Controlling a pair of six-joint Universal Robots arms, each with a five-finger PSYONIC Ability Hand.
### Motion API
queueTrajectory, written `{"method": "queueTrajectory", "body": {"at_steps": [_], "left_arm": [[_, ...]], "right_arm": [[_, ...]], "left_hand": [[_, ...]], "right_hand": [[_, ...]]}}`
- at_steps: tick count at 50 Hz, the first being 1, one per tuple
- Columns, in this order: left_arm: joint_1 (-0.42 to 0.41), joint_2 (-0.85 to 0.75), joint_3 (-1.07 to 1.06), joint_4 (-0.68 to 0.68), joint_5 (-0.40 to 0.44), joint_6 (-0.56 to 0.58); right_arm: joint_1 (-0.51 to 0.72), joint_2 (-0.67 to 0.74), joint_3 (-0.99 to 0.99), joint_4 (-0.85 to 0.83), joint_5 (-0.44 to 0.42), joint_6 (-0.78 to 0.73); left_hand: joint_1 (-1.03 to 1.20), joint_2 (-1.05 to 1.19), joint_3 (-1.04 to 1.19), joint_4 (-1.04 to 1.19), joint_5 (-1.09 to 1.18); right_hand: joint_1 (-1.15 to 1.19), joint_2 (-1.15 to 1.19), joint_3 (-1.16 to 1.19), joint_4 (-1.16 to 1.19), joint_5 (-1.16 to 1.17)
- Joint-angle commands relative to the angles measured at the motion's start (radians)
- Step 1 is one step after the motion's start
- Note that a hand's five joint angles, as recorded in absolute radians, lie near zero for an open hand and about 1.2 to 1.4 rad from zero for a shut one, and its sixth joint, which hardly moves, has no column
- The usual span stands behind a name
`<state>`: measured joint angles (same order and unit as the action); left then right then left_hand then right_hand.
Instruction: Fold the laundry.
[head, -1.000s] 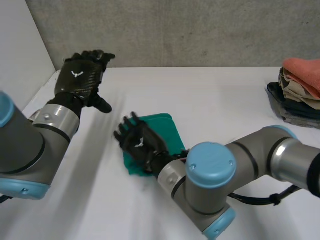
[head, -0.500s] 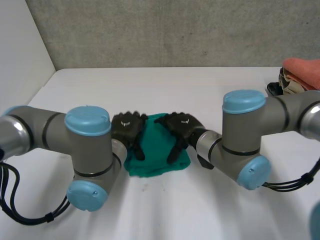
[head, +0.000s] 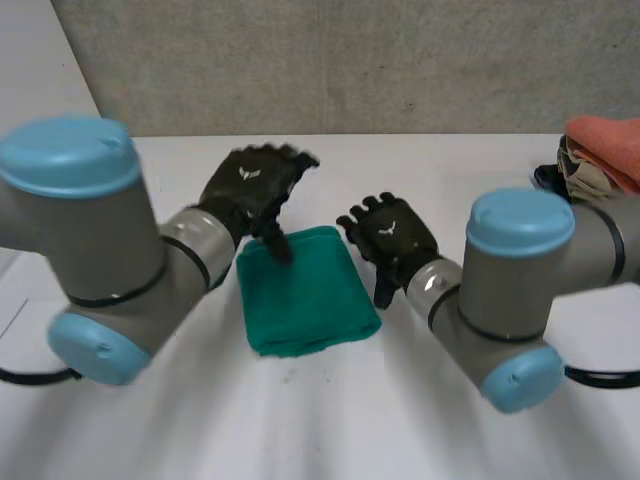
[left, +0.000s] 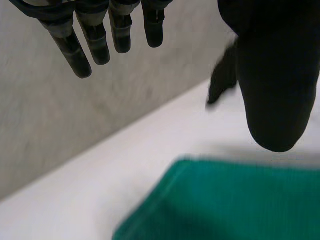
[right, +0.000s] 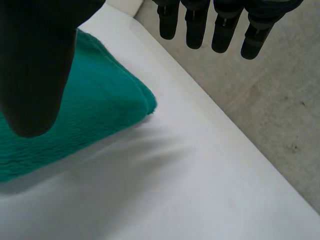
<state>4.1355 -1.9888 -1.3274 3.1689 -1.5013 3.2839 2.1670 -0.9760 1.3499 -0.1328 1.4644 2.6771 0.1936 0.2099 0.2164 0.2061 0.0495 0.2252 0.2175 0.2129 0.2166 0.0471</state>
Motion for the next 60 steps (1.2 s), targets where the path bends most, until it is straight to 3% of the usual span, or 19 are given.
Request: {"method": "queueTrajectory", "body": {"at_steps": [1, 5, 18, 25, 35, 38, 42, 44, 55, 60], "left_arm": [[0.055, 0.070, -0.032, 0.002, 0.294, -0.009], [0.055, 0.077, -0.044, 0.003, 0.351, -0.009], [0.055, 0.068, -0.044, 0.006, 0.280, -0.015], [0.055, 0.067, -0.045, 0.008, 0.276, -0.020], [0.057, 0.065, -0.047, 0.009, 0.276, -0.036], [0.057, 0.065, -0.047, 0.009, 0.276, -0.038], [0.057, 0.067, -0.049, 0.009, 0.276, -0.038], [0.057, 0.070, -0.050, 0.009, 0.274, -0.038], [0.098, 0.120, -0.050, 0.011, 0.265, -0.047], [0.101, 0.153, -0.050, 0.011, 0.257, -0.075]], "right_arm": [[0.046, -0.018, 0.169, -0.148, -0.047, -0.006], [0.050, 0.010, 0.206, -0.206, -0.076, -0.008], [0.063, 0.123, 0.121, -0.248, -0.091, -0.046], [0.063, 0.168, 0.071, -0.248, -0.088, -0.051], [0.063, 0.204, 0.011, -0.249, -0.101, -0.049], [0.063, 0.212, 0.002, -0.251, -0.116, -0.049], [0.062, 0.211, -0.011, -0.292, -0.160, -0.039], [0.060, 0.207, -0.015, -0.309, -0.170, -0.031], [0.042, 0.162, -0.159, -0.360, -0.127, 0.107], [-0.103, 0.038, -0.224, -0.459, -0.105, 0.176]], "left_hand": [[0.049, 0.033, 0.027, 0.037, 0.019], [0.058, 0.042, 0.035, 0.046, 0.028], [0.064, 0.048, 0.041, 0.051, 0.034], [0.061, 0.045, 0.038, 0.048, 0.031], [0.061, 0.045, 0.038, 0.048, 0.031], [0.061, 0.045, 0.038, 0.048, 0.031], [0.061, 0.045, 0.038, 0.048, 0.031], [0.061, 0.045, 0.038, 0.048, 0.031], [0.064, 0.048, 0.041, 0.051, 0.034], [0.064, 0.048, 0.041, 0.051, 0.034]], "right_hand": [[-0.051, -0.043, -0.038, -0.042, -0.047], [-0.051, -0.043, -0.038, -0.042, -0.047], [0.086, 0.093, 0.098, 0.094, 0.089], [0.277, 0.284, 0.289, 0.285, 0.280], [0.365, 0.372, 0.377, 0.373, 0.368], [0.537, 0.545, 0.549, 0.546, 0.541], [1.044, 1.052, 1.056, 1.052, 1.047], [1.171, 1.179, 1.183, 1.179, 1.174], [1.171, 1.179, 1.183, 1.180, 1.175], [1.171, 1.179, 1.183, 1.180, 1.175]]}}
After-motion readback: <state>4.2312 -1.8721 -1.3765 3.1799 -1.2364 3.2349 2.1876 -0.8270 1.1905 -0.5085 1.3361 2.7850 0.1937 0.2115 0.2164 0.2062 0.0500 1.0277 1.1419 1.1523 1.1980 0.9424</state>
